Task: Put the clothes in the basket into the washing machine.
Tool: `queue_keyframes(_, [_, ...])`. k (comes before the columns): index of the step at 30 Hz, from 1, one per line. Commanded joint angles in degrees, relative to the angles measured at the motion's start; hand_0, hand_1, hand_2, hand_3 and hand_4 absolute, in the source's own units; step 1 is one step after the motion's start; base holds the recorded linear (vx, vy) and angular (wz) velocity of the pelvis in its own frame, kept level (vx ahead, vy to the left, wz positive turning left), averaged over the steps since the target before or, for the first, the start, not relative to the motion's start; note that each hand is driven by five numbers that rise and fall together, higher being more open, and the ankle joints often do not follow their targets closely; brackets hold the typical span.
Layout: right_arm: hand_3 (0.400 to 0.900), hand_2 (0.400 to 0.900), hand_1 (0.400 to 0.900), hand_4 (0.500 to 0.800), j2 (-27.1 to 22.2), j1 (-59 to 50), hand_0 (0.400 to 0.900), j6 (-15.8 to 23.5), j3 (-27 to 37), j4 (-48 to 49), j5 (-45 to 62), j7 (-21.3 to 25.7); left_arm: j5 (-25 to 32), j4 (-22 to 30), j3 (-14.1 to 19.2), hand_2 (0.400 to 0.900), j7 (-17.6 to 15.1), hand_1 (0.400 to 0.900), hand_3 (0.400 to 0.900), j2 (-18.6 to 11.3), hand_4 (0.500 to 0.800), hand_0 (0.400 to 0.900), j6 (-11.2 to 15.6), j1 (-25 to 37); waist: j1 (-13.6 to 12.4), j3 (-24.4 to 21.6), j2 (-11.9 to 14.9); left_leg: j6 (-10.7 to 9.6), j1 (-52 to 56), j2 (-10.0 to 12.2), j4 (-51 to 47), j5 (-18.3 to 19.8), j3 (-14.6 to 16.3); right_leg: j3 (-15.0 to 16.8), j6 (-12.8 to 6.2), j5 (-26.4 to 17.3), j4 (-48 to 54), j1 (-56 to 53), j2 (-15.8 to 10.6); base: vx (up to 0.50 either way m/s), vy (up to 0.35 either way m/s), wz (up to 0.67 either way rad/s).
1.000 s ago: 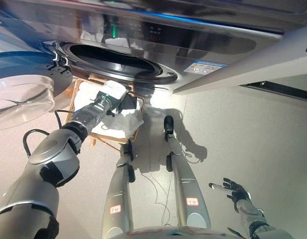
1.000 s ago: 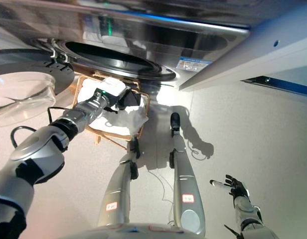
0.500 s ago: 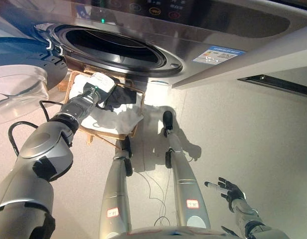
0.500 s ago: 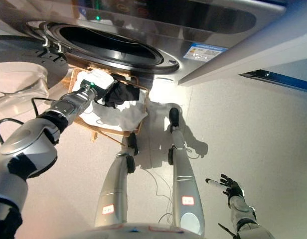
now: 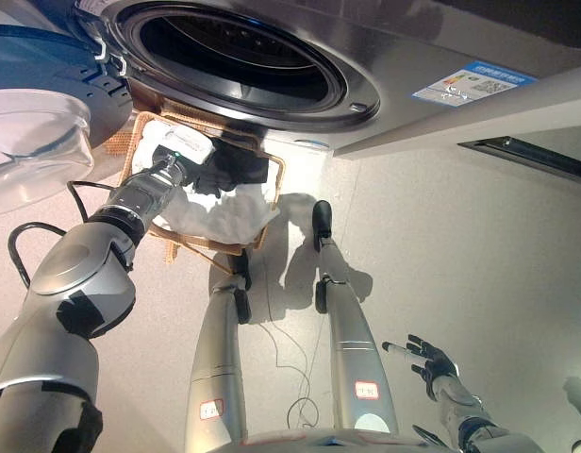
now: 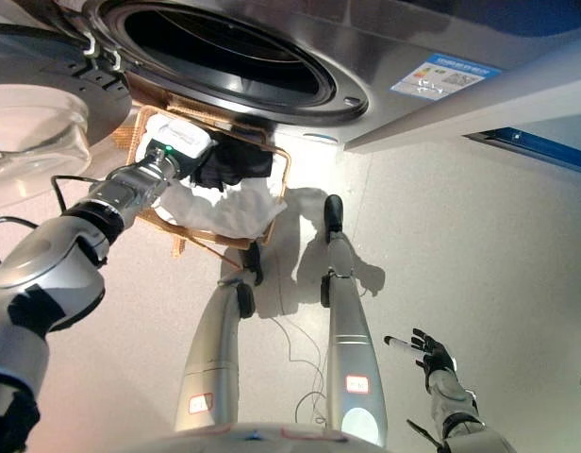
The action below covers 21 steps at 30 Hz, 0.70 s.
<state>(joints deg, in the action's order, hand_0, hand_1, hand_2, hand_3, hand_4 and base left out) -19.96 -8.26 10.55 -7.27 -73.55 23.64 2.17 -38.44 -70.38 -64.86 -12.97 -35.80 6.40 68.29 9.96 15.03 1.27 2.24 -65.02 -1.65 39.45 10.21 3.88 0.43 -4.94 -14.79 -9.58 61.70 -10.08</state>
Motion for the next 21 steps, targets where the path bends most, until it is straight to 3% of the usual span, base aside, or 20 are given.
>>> queue_keyframes(1, [0.9, 0.9, 0.9, 0.8, -4.4, 3.7, 0.9, -1.0, 0.4, 0.4, 3.1, 1.6, 4.8, 0.2, 4.9, 0.9, -2.5, 0.9, 0.9, -2.3, 0.8, 0.9, -1.4, 6.7, 1.0, 4.7, -2.2, 0.0, 2.5, -3.7, -11.5, -2.9, 1.0, 0.1, -0.42, 7.0, -4.0, -2.6, 0.4, -0.04, 0.053, -0.02])
queue_keyframes(10, [0.9, 0.9, 0.9, 0.8, -3.0, 4.3, 0.9, -0.4, 0.7, -0.3, 6.0, 1.9, 9.9, -1.4, 10.5, 0.9, -4.8, 0.9, 0.9, 1.0, 0.8, 0.9, -2.3, 8.2, 1.4, 5.3, -1.8, 0.5, -3.2, -3.8, -2.8, 0.1, 2.2, 1.4, 0.48, 9.9, -12.8, 4.0, 0.8, -0.03, 0.026, -0.03])
queue_keyframes(21, [0.9, 0.9, 0.9, 0.8, -2.7, 4.4, 0.9, 0.8, 0.9, 0.3, 8.0, 2.6, 10.7, -3.1, 12.4, 0.9, -7.0, 0.9, 0.9, 2.8, 0.8, 0.9, -3.0, 8.2, 1.8, 5.0, -0.6, 0.7, -6.8, -3.4, 2.3, 1.9, 1.6, 0.6, 1.47, 12.3, -18.5, 7.6, 1.5, 0.0, -0.004, 0.0])
